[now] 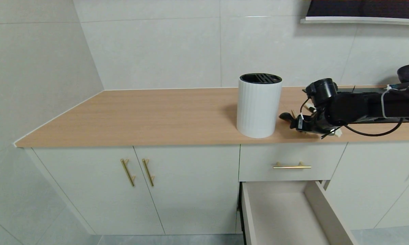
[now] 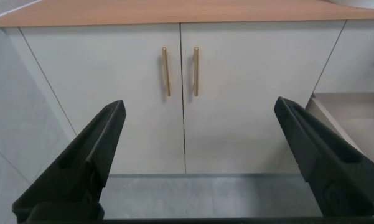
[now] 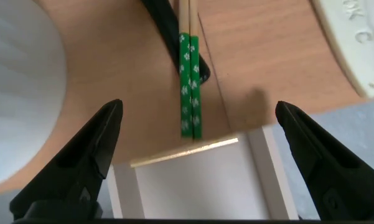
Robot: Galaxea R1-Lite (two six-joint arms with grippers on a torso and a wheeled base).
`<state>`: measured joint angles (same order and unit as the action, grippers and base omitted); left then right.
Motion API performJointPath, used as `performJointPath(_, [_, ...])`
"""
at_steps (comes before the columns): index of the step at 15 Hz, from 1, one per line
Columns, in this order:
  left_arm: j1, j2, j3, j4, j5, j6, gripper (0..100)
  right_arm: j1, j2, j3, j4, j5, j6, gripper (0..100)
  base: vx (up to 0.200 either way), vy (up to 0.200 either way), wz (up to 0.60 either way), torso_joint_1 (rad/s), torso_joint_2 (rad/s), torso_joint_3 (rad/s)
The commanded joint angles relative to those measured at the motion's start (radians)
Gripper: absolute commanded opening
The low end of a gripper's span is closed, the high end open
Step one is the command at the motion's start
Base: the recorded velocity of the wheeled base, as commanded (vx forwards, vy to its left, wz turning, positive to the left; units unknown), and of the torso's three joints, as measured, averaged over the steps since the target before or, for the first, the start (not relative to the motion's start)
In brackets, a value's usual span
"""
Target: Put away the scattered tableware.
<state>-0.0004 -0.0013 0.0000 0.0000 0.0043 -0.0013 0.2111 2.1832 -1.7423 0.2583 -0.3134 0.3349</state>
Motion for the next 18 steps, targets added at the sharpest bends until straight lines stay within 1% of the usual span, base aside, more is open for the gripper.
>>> performJointPath(1, [0.000, 0.001, 0.000, 0.000, 0.000, 0.000, 100, -0.007, 0.036, -0.022, -0.007, 0.000, 0.000, 100, 0.000, 0.000, 0.00, 0.000, 0.00, 0.000])
performJointPath(5, [-0.001, 0.001, 0.000, 0.000, 0.000, 0.000, 100, -0.009, 0.046, -0.031, -0.005, 0.002, 0.000, 100, 0.000, 0.000, 0.00, 0.000, 0.00, 0.000])
performJointPath(6, [0.000, 0.001, 0.000, 0.000, 0.000, 0.000, 100, -0.009, 0.047, -0.031, -0.005, 0.002, 0.000, 0, 0.000, 0.000, 0.00, 0.000, 0.00, 0.000])
performJointPath(16, [0.000, 0.001, 0.000, 0.000, 0.000, 0.000, 100, -0.012, 0.032, -0.029, -0.005, 0.000, -0.002, 0, 0.000, 0.000, 0.00, 0.000, 0.00, 0.000])
performJointPath(18, [0.000, 0.001, 0.000, 0.000, 0.000, 0.000, 100, -0.016, -0.023, -0.003, 0.001, 0.004, 0.007, 0, 0.000, 0.000, 0.00, 0.000, 0.00, 0.000])
